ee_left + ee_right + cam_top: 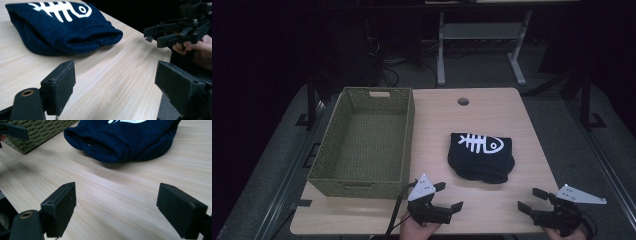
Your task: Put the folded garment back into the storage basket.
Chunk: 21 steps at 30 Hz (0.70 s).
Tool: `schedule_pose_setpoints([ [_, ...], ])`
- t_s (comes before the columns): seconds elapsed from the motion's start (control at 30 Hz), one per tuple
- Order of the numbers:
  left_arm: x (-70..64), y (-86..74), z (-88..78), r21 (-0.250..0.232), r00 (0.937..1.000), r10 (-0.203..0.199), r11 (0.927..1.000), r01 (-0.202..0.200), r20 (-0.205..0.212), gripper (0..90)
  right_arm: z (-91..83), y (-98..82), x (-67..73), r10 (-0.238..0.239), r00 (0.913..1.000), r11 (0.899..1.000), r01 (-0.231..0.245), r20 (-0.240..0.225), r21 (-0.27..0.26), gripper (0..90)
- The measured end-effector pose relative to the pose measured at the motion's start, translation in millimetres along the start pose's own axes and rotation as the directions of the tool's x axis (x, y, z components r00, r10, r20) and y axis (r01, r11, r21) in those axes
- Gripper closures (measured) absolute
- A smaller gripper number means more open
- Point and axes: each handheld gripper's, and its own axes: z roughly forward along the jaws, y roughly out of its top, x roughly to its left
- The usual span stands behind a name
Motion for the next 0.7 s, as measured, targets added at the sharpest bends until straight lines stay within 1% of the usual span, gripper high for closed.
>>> schedule_pose_setpoints([
  [0.1, 0.4, 1.3, -1.1, -0.004, 1.0000, 0.002, 1.0000, -0.002, 0.004, 16.4, 0.1, -0.1, -0.7, 0.000, 1.0000, 1.000, 0.000, -0.002, -0.004, 15.5],
  [0.13, -0.1, 1.6, -1.7, -0.008, 1.0000, 0.000, 1.0000, 0.000, 0.000, 16.4, -0.5, 1.1, -1.4, 0.013, 0.9998, 1.000, -0.013, -0.014, -0.007, 15.7],
  [0.17, -0.3, 1.7, -2.7, -0.012, 0.9999, 0.004, 0.9999, -0.004, -0.010, 16.4, -0.5, 1.1, -1.4, 0.013, 0.9998, 1.000, -0.013, -0.014, -0.007, 15.7],
  [0.2, -0.6, 1.3, -3.7, -0.016, 0.9999, 0.006, 0.9999, -0.006, -0.011, 16.4, -1.0, 2.6, -2.1, 0.024, 0.9995, 1.000, -0.024, -0.021, -0.005, 15.8],
  [0.23, -1.4, 1.2, -4.2, -0.016, 0.9999, 0.006, 0.9999, -0.006, -0.015, 16.3, -3.5, 7.5, -2.0, 0.038, 0.9984, 0.999, -0.039, -0.042, -0.024, 16.7],
  [0.27, -1.6, 1.4, -4.3, -0.016, 0.9998, 0.008, 0.9998, -0.009, -0.016, 16.3, -3.5, 7.5, -2.0, 0.038, 0.9984, 0.999, -0.039, -0.042, -0.024, 16.7],
  [0.3, -1.2, 2.3, -3.7, -0.017, 0.9999, 0.007, 0.9998, -0.007, -0.009, 16.3, -3.9, 10.5, -2.4, 0.036, 0.9980, 0.999, -0.038, -0.051, -0.028, 16.6],
  [0.33, -1.0, 4.1, -2.5, -0.013, 1.0000, 0.006, 0.9999, -0.006, -0.006, 16.3, -4.3, 17.4, -3.5, 0.028, 0.9986, 0.999, -0.029, -0.046, -0.034, 16.6],
  [0.37, -0.3, 6.5, -0.8, -0.015, 1.0000, 0.006, 0.9999, -0.006, -0.006, 16.3, -4.3, 17.4, -3.5, 0.028, 0.9986, 0.999, -0.029, -0.046, -0.034, 16.6],
  [0.4, 0.7, 9.3, 0.9, -0.014, 1.0000, 0.007, 0.9999, -0.007, -0.006, 16.3, -4.4, 21.2, -5.2, 0.025, 0.9985, 0.999, -0.027, -0.048, -0.035, 16.4],
  [0.43, 1.6, 12.2, 2.3, -0.012, 0.9999, 0.008, 0.9999, -0.008, -0.012, 16.3, -4.2, 25.1, -7.2, 0.027, 0.9983, 0.999, -0.029, -0.053, -0.034, 16.2],
  [0.47, 2.7, 14.9, 3.6, -0.013, 0.9998, 0.011, 0.9999, -0.011, -0.017, 16.3, -4.3, 32.7, -11.3, 0.037, 0.9979, 0.999, -0.039, -0.052, -0.035, 16.2],
  [0.5, 3.7, 17.3, 4.7, -0.016, 0.9996, 0.014, 0.9998, -0.014, -0.025, 16.3, -4.3, 32.7, -11.3, 0.037, 0.9979, 0.999, -0.039, -0.052, -0.035, 16.2],
  [0.53, 4.9, 19.2, 6.0, -0.025, 0.9995, 0.012, 0.9996, -0.012, -0.031, 16.3, -4.9, 39.3, -14.7, 0.040, 0.9982, 0.998, -0.042, -0.045, -0.045, 16.5],
  [0.57, 6.3, 21.1, 7.1, -0.025, 0.9995, 0.010, 0.9996, -0.011, -0.030, 16.3, -4.9, 39.3, -14.7, 0.040, 0.9982, 0.998, -0.042, -0.045, -0.045, 16.5],
  [0.6, 7.6, 24.7, 11.2, -0.028, 0.9992, 0.009, 0.9995, -0.011, -0.038, 16.3, -4.6, 45.6, -16.3, 0.036, 0.9987, 0.998, -0.037, -0.037, -0.050, 16.5],
  [0.63, 7.6, 24.7, 11.2, -0.028, 0.9992, 0.009, 0.9995, -0.011, -0.038, 16.3, -4.6, 45.6, -16.3, 0.036, 0.9987, 0.998, -0.037, -0.037, -0.050, 16.5],
  [0.67, 8.8, 26.8, 12.9, -0.024, 0.9990, 0.014, 0.9996, -0.015, -0.043, 16.3, -3.1, 51.0, -17.3, 0.025, 0.9992, 0.998, -0.027, -0.032, -0.049, 16.5],
  [0.7, 9.9, 28.8, 15.1, -0.029, 0.9993, 0.004, 0.9996, -0.005, -0.036, 16.3, -3.1, 51.0, -17.3, 0.025, 0.9992, 0.998, -0.027, -0.032, -0.049, 16.5],
])
